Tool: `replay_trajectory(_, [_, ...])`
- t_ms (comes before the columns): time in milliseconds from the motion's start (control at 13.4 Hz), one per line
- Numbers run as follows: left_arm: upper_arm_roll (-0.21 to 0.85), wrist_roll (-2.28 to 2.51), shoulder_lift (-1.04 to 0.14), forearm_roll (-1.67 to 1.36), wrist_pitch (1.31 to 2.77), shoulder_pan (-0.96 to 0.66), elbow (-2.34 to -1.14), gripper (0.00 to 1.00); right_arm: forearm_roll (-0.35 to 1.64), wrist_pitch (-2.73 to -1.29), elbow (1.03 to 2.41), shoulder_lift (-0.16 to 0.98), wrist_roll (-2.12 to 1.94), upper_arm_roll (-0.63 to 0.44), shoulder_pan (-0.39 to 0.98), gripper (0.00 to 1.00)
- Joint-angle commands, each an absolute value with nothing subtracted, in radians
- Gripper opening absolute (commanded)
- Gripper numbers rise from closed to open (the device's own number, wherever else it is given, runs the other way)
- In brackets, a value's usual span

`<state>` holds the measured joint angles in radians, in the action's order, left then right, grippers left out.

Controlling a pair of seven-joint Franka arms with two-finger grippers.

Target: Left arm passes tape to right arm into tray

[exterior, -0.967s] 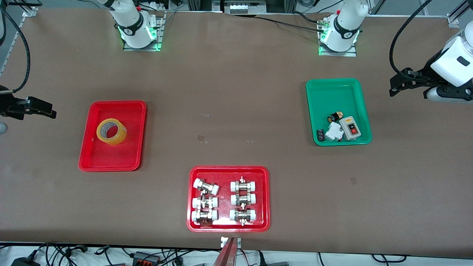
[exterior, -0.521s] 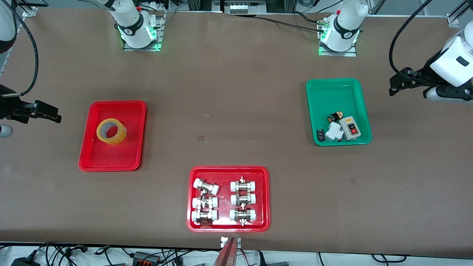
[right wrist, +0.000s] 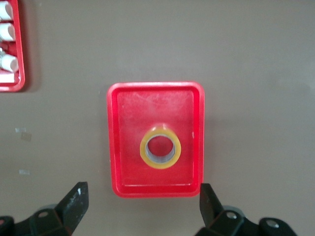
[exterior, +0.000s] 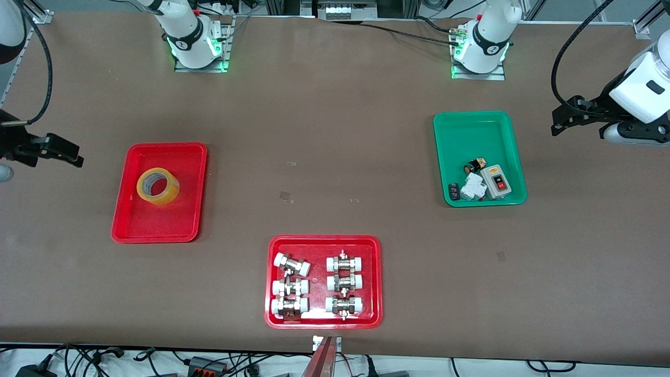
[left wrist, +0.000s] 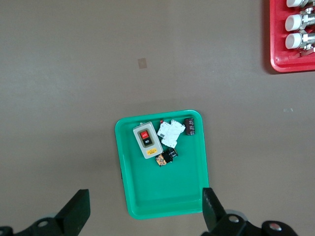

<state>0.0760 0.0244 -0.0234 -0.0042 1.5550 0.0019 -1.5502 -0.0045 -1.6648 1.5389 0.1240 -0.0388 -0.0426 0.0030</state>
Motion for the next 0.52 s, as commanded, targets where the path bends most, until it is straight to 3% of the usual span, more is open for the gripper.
replay_trajectory(0, [0.075, 0.018, -0.017, 0.015, 1.549, 0.005, -1.555, 1.0, -0.023, -1.718, 1.71, 0.005, -0.029, -0.043, 0.008, 1.0])
replay_trajectory(447, [0.075, 0.018, -0.017, 0.015, 1.545, 0.005, -1.557, 1.0, -0.02, -1.726, 1.723, -0.009, -0.038, -0.041, 0.009, 1.0])
